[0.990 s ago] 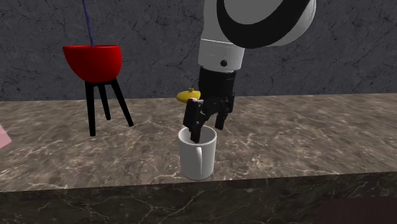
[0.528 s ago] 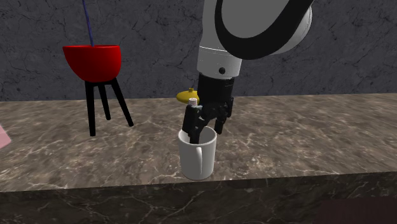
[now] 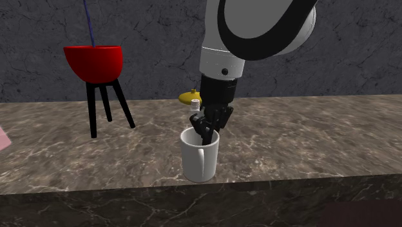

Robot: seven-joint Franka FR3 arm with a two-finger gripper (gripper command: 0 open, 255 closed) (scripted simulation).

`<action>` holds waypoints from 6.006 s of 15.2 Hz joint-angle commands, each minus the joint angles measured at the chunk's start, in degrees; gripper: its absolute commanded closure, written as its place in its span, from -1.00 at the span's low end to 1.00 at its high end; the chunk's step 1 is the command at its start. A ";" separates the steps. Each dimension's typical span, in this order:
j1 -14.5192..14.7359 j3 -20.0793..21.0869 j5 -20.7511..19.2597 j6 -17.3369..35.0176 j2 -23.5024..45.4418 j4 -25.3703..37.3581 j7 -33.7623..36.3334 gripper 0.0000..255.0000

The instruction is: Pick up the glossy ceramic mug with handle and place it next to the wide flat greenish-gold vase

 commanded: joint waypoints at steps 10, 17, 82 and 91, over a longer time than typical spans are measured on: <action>-0.02 -0.12 0.21 -4.86 -2.98 1.90 -0.03 1.00; -0.06 -0.29 0.32 -10.50 -5.86 4.68 0.02 1.00; -17.19 -15.71 4.95 -27.55 29.46 54.39 -32.16 1.00; -17.16 -15.46 5.53 -21.55 31.21 50.09 -32.97 1.00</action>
